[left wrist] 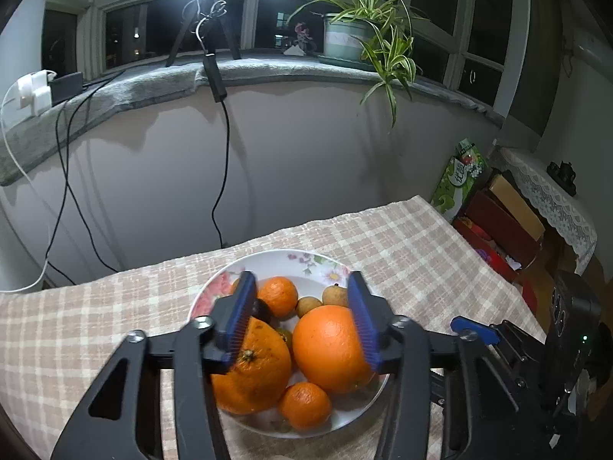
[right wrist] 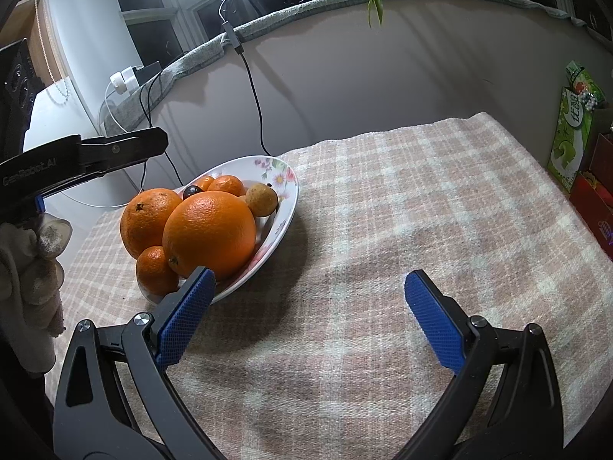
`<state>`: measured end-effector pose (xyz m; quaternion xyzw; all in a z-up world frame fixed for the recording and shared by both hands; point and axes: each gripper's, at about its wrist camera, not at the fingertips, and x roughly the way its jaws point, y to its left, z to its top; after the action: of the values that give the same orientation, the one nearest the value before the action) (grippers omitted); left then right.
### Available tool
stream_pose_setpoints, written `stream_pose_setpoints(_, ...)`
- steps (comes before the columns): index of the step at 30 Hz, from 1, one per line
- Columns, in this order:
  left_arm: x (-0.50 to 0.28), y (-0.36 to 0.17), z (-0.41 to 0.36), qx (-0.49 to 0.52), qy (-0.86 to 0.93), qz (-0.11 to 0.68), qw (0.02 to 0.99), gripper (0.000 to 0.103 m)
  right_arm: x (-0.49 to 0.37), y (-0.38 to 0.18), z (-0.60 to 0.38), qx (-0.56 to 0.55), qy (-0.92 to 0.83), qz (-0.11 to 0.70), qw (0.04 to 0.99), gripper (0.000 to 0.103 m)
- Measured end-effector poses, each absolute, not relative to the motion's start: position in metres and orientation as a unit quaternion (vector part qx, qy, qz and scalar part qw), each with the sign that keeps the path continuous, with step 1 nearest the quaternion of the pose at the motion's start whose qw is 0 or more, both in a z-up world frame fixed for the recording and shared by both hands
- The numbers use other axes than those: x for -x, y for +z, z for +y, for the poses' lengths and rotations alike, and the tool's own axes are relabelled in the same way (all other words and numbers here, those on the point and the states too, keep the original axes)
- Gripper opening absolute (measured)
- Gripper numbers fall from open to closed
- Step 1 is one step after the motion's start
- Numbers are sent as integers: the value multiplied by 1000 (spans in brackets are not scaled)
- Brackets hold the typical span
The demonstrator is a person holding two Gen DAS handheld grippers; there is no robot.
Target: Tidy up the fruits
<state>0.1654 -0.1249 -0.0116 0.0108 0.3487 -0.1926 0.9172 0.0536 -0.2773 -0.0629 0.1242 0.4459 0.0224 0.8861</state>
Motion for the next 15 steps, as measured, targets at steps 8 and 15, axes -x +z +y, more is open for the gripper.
stream_pose_setpoints(8, -155, -11, -114, -6, -175, 345, 922, 66, -54, -64, -277, -121, 19, 450, 885, 101)
stream_pose_setpoints(15, -141, -10, -105, -3, -162, 340, 926, 68, -55, -64, -275, -119, 17, 450, 885, 101)
